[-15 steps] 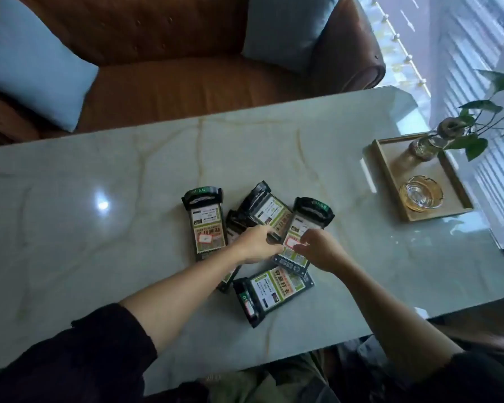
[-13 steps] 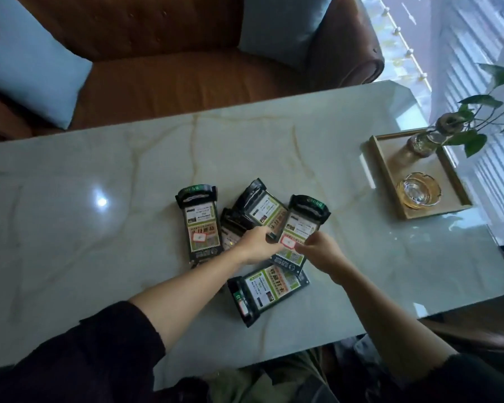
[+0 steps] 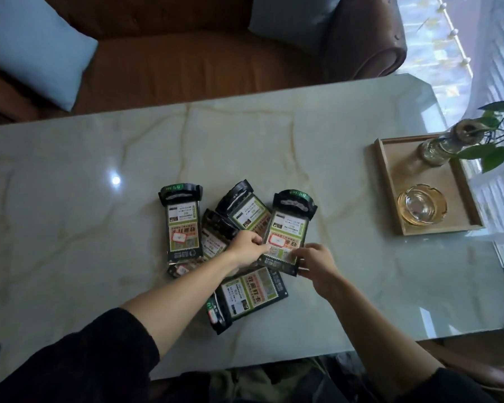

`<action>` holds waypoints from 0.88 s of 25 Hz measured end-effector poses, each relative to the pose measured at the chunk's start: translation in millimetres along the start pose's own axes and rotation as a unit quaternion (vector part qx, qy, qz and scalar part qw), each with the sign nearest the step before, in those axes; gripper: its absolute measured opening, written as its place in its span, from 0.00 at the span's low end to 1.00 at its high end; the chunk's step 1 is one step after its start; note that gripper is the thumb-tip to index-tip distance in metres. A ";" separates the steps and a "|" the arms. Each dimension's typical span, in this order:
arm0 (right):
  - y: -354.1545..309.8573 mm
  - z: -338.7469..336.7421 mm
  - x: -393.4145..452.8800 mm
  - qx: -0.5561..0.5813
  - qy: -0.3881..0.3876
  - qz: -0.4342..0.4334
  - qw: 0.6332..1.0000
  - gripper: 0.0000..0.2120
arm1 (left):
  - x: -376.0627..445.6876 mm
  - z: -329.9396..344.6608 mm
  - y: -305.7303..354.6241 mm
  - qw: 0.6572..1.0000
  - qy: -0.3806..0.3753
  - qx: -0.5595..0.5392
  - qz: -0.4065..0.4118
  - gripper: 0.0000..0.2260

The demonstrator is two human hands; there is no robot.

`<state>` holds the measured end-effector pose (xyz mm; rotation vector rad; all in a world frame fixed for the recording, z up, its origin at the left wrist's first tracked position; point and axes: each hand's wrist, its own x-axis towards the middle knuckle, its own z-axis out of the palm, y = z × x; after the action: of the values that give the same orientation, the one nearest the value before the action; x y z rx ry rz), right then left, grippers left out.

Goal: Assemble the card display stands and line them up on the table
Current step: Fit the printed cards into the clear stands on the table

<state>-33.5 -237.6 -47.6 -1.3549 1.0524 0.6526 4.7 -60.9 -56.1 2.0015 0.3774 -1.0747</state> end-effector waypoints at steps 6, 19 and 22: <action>-79.7 -32.8 1.0 -0.024 -0.009 -0.100 0.995 0.09 | -3.2 -11.6 69.6 0.989 0.019 -0.135 0.051 0.09; -152.9 -45.3 27.6 0.067 -0.042 -0.115 0.990 0.10 | 19.9 -28.7 134.3 0.948 0.060 -0.304 0.074 0.11; -150.6 -51.3 34.6 0.083 -0.072 -0.117 0.987 0.20 | 23.0 -29.8 137.7 0.940 0.053 -0.329 0.070 0.11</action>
<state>102.0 -317.1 -4.4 -1.2435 0.7979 0.4706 115.4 -126.3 6.1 1.4560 0.5565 -0.6343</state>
